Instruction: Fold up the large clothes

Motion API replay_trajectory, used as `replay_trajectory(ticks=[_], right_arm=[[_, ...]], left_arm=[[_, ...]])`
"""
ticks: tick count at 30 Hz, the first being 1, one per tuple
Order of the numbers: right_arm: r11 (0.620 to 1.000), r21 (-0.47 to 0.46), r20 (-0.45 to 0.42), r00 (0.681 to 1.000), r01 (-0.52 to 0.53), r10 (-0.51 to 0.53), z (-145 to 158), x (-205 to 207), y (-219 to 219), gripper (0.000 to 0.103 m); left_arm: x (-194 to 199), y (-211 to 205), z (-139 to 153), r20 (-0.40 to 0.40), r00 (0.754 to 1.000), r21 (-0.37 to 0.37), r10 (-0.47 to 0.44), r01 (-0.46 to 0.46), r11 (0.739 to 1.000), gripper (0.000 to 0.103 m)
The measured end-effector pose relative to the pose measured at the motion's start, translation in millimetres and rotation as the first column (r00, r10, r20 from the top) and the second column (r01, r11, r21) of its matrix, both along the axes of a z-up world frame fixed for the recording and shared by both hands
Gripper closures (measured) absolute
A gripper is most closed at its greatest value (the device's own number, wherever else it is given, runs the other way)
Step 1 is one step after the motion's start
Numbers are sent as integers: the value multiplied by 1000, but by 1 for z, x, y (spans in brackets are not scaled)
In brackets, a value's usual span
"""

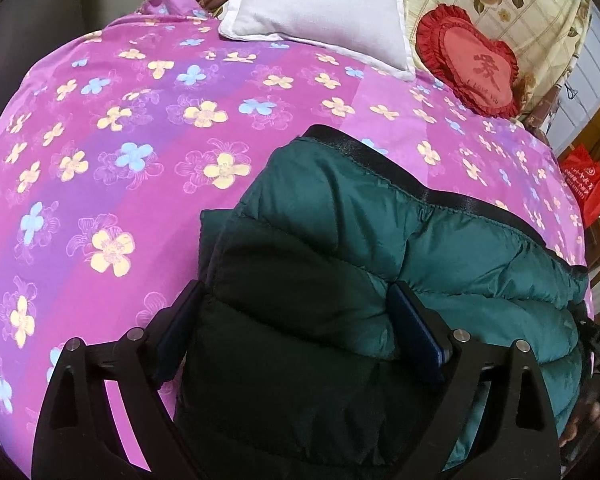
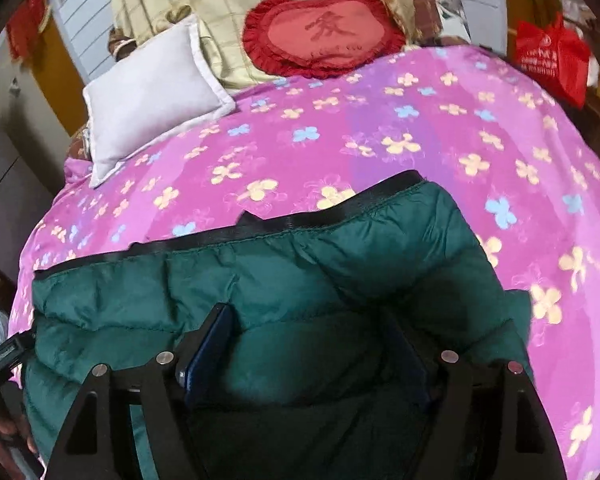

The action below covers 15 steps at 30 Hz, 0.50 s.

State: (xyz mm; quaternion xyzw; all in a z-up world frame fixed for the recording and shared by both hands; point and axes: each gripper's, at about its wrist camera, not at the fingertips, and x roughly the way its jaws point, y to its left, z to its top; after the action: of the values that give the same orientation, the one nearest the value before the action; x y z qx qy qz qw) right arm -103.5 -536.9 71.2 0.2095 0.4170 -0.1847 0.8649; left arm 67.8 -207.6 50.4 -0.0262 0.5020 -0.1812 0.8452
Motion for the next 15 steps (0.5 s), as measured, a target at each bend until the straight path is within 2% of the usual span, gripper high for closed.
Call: replay_trajectory(ticks=[4,6,10,11,13,15], right_arm=[[999,32,107,994,9,-13,27,-39,5,28],[999,25,104,994,32,-34,29,-53,6,28],[997,60,41,998,52,-54,2,-59,-2,28],[998,32,34,998,50,-51,1,-57,2,28],[999,-3,18,999,44,-44,8,-56,9,28],[1000,8,39,999,24,-24,20,-61,17,28]], left_arm=[[-11,9,13,27,1000,-4,5,-5,1000,11],[-20,17,23,55,998,-20,1,0,1000,11],[-44,32,38,137,991,-49,-11,18,999,11],[-50,35,41,148,989,-50,-16,24,998,11],[-62,40,46,165,986,-55,-27,37,998,11],[-72,45,50,177,984,-53,-38,48,997,11]])
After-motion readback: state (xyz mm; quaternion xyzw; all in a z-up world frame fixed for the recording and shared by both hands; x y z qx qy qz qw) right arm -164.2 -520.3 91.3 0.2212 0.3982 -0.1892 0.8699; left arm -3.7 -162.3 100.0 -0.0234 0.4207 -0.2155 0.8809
